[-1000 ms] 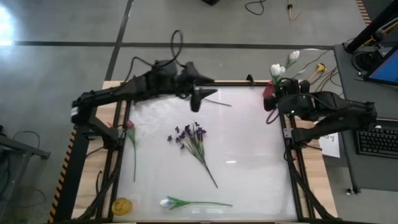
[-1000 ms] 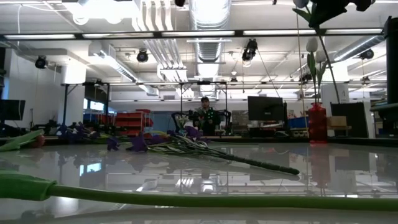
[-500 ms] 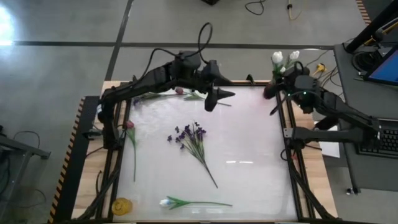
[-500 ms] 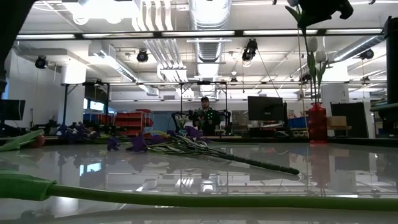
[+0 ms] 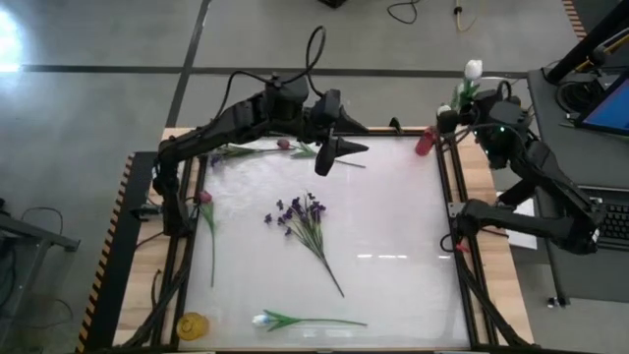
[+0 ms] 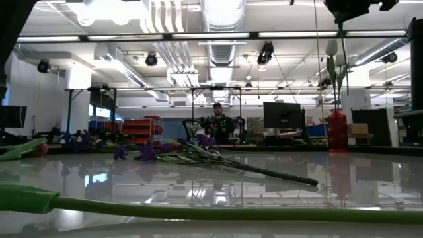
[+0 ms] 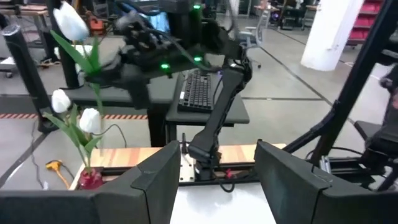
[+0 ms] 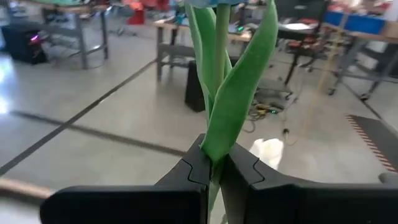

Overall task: Sort flowers into vase by color
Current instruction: Put the top white tulip into the red flower vase

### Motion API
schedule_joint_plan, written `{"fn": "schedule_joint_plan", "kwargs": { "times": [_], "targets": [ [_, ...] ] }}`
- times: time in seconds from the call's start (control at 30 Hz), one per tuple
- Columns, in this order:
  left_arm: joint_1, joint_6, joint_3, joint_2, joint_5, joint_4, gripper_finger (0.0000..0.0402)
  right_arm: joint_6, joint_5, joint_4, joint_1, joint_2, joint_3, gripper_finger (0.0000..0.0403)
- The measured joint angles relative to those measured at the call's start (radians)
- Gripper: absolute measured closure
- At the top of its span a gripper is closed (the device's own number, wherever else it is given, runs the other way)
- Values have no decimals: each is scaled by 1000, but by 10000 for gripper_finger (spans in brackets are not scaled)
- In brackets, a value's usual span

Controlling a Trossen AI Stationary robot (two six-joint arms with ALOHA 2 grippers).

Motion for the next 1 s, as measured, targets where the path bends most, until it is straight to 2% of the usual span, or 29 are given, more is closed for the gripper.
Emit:
{"fn": "schedule_joint_plan", "kwargs": {
  "times": [0.13, 0.2, 0.33, 0.6, 0.8, 1.0],
  "targets": [
    [3, 26, -1, 0, 0, -6, 208, -27, -44, 74, -83, 14, -25, 390],
    [6, 34, -1, -1, 0, -13, 208, -9, -93, 89, -120, 27, -35, 390],
    [12, 43, -1, -2, 0, -45, 208, 38, -119, 107, -174, 57, -61, 390],
    [25, 46, -2, -5, 0, -81, 208, 90, -134, 156, -182, 58, -88, 390],
    [40, 46, -2, -8, 0, -83, 208, 89, -131, 162, -182, 46, -97, 390],
    [43, 57, -2, -9, 0, -85, 208, 67, -107, 244, -182, 21, -159, 390]
  ]
}}
